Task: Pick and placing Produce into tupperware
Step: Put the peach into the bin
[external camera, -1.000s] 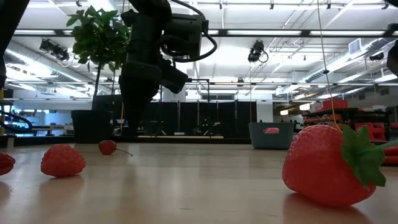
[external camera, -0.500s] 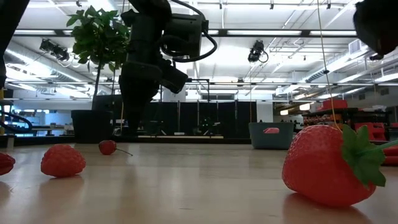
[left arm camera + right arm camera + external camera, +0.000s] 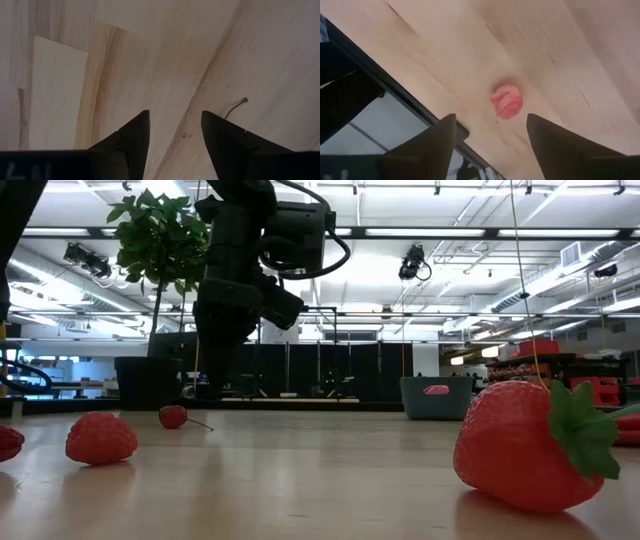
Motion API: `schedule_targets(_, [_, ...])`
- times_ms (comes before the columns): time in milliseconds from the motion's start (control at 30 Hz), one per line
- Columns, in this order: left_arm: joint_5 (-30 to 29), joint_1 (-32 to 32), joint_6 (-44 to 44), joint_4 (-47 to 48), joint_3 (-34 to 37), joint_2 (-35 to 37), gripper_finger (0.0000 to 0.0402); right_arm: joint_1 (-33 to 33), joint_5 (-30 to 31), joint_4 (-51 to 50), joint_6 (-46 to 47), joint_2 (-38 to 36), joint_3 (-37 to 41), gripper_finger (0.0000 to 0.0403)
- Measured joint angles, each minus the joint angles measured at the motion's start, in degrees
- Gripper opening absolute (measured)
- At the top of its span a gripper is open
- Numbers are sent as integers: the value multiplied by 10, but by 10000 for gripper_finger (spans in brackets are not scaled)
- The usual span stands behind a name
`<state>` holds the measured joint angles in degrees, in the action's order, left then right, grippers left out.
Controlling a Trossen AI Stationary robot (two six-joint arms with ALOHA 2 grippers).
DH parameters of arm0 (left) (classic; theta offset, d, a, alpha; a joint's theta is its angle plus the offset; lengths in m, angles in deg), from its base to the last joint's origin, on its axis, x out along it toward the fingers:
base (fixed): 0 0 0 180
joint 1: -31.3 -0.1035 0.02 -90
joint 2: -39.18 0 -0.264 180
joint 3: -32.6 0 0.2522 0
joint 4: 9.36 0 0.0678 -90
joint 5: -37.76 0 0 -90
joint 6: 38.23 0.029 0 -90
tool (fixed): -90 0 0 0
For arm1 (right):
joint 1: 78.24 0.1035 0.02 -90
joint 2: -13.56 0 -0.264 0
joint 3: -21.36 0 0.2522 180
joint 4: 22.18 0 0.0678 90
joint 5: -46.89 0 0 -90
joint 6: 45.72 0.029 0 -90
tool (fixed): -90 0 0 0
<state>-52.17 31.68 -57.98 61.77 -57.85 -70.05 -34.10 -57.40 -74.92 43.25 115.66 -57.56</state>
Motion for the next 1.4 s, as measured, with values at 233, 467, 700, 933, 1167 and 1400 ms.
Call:
schedule_targets(233, [0,0,0,-2,0,0,182,-1,14,3,6,5,7,244])
schedule_targets(467, [0,0,-3,-4,0,0,184,-1,-7,10,21,7,36,233])
schedule_targets(700, [0,0,-3,-5,0,0,179,-1,-8,72,26,7,67,226])
schedule_targets(933, [0,0,-6,-6,0,0,182,-2,-16,75,30,6,83,194])
schedule_targets(1167, [0,0,-6,-6,0,0,177,-1,-22,74,30,6,84,97])
schedule_targets(1400, [0,0,-7,-6,0,0,180,-2,-27,74,38,6,84,23])
